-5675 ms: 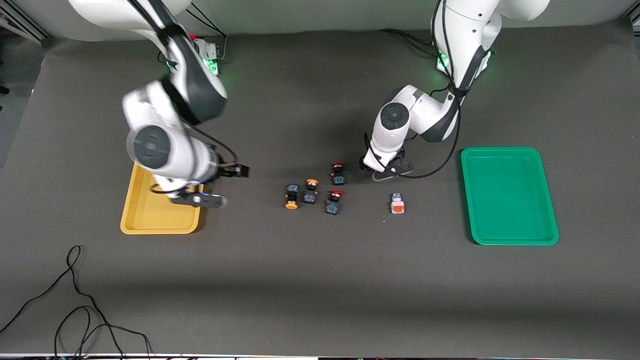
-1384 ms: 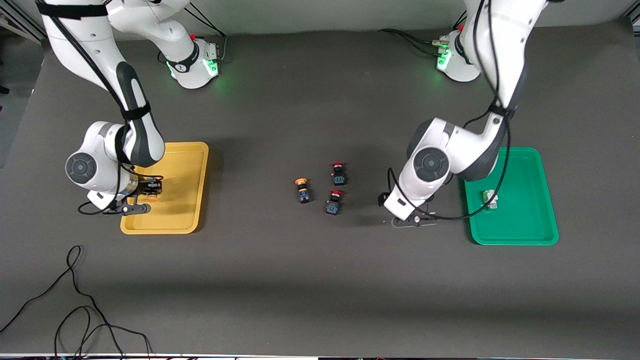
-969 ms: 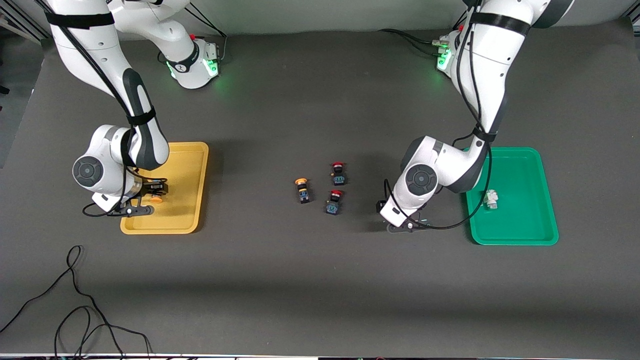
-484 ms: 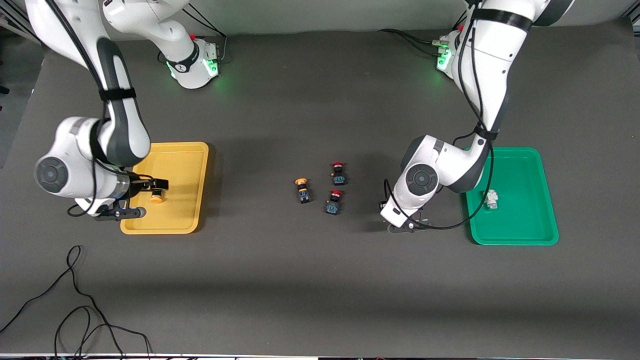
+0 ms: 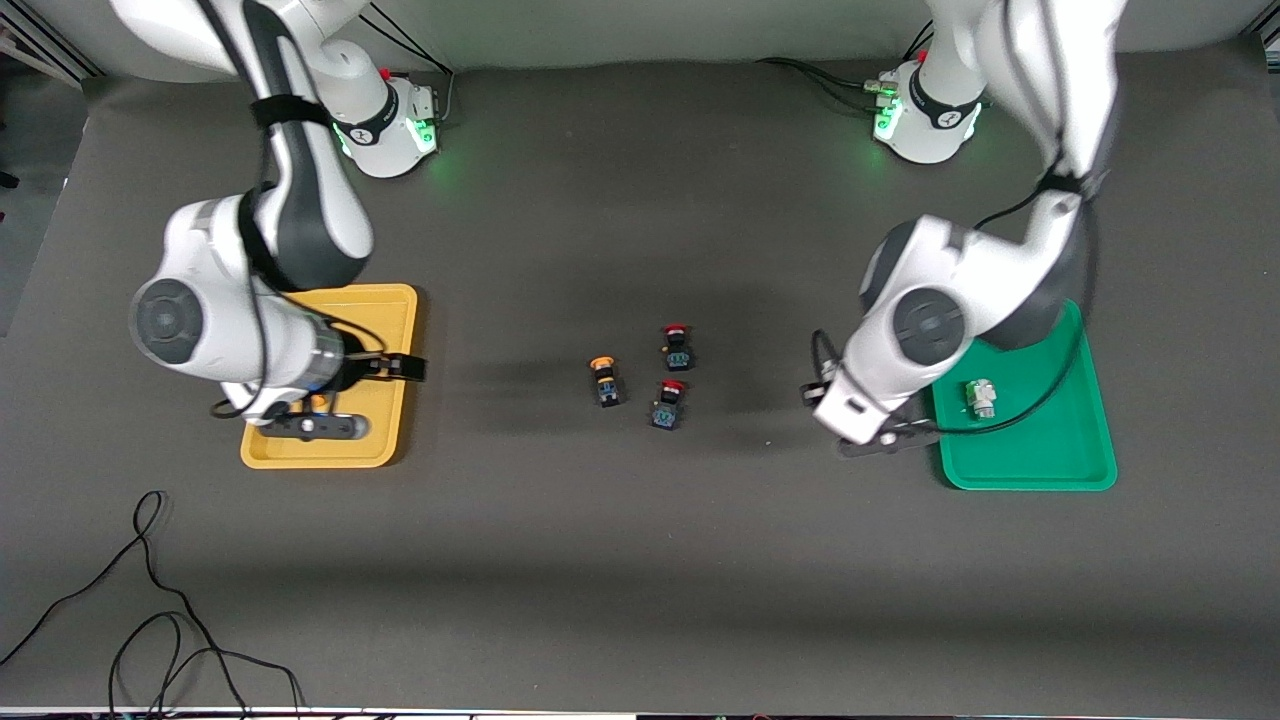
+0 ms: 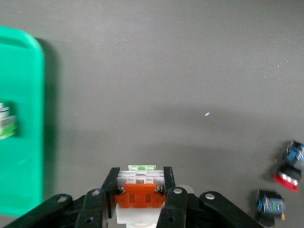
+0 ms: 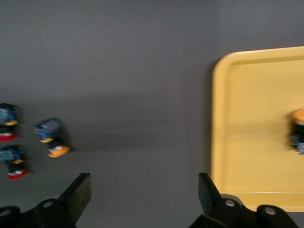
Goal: Place green and yellow buttons in trays
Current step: 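Lower the green button into the green tray while the right gripper reaches buttons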
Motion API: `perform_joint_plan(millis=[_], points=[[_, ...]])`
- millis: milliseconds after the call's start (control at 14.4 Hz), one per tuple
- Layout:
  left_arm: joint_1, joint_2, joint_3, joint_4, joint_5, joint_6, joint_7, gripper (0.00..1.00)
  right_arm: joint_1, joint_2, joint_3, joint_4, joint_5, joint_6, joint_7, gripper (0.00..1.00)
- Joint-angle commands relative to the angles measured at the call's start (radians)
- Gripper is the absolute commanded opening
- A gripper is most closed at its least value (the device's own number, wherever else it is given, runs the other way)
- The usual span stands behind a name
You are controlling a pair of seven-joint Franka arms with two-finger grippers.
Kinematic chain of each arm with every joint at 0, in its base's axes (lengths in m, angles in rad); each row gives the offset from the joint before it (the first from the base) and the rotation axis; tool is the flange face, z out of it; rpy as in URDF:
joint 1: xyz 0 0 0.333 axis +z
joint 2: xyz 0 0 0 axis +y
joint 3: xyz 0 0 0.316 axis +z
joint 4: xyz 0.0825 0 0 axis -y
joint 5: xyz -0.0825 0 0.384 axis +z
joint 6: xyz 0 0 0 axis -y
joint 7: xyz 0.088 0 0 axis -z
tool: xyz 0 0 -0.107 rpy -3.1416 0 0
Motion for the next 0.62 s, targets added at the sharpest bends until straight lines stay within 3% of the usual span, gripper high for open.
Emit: perform_joint_plan(millis=[0, 138, 277, 554], points=[[0.082, -0.103, 0.001, -0.042, -0.041, -0.092, 0.098, 0.08, 0.083, 0.152, -0.012, 0.161, 0.030, -0.019, 0.145, 1.00], [0.145, -0.143, 0.003, -0.060, -0.041, -0.135, 0.176, 0.06, 0.118, 0.235, 0.007, 0.241, 0.032, -0.015, 0.223, 1.00], [0.231, -0.174, 0.006, -0.085, -0.039, -0.155, 0.296, 0.06, 0.120, 0.298, 0.065, 0.287, 0.033, -0.006, 0.260, 1.00], [0.448, -0.180, 0.009, -0.123, -0.019, -0.140, 0.588, 0.06, 0.122, 0.378, 0.175, 0.298, 0.052, 0.155, 0.334, 1.00]])
